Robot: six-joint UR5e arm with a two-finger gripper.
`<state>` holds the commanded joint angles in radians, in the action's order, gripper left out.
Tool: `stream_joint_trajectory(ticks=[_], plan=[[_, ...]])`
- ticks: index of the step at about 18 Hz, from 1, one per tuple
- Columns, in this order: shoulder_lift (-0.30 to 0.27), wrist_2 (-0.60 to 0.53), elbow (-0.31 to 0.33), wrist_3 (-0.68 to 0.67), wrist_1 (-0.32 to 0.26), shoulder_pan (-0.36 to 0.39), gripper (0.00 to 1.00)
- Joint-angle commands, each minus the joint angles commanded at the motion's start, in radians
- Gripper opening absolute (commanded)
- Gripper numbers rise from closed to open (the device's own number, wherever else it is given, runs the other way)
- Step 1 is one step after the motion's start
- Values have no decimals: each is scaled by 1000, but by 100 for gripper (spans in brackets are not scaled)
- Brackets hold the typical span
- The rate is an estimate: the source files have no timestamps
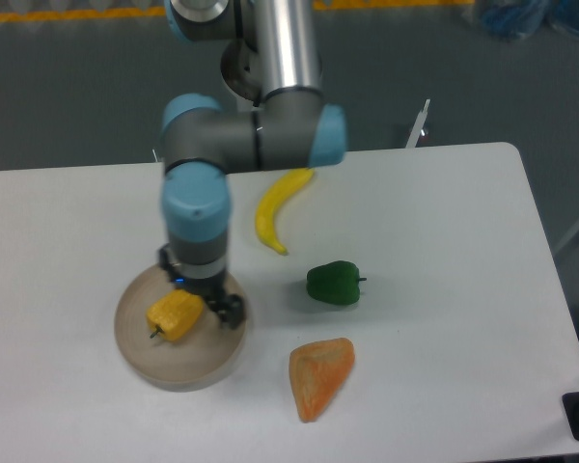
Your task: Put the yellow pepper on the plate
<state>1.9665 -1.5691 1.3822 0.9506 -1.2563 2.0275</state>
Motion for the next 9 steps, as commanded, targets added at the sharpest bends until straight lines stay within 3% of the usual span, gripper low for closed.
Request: stream_joint_trajectory(ticks=[6, 9], plan=[[24, 0, -9, 284, 9, 207, 100], [63, 0, -12, 341, 50, 250, 100]])
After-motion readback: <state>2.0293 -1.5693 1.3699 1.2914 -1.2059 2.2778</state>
